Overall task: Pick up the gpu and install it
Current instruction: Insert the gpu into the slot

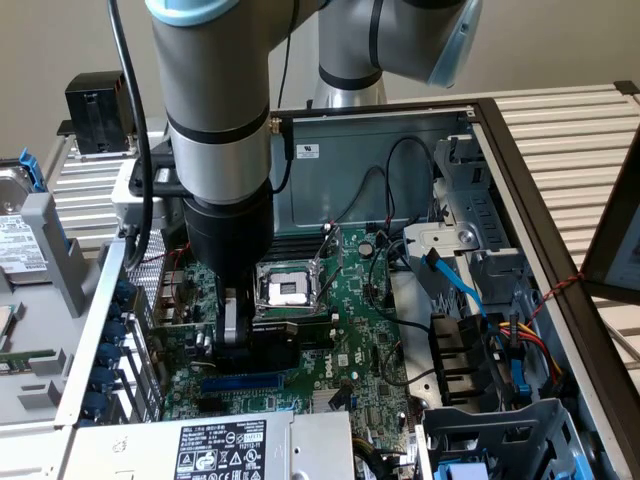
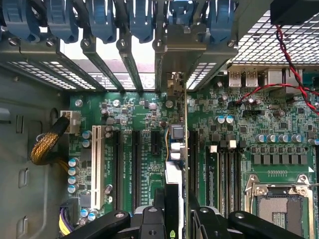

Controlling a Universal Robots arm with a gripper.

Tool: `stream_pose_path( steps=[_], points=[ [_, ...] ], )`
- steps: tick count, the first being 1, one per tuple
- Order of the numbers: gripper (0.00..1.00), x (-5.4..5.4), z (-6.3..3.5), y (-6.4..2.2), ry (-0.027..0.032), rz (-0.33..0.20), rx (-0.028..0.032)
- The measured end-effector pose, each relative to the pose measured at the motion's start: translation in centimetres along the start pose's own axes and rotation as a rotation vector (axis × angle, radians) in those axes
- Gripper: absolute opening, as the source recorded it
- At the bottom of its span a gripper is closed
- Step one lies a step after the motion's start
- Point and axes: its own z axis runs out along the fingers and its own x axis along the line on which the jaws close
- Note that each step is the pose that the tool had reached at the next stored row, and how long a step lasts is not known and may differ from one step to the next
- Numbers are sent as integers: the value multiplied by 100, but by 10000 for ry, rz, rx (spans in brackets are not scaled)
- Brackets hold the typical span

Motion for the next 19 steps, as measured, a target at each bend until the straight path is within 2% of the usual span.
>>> stream_pose_path(
  steps=[19],
  points=[
    [27,7,14,-1,-1,0,1]
  ],
)
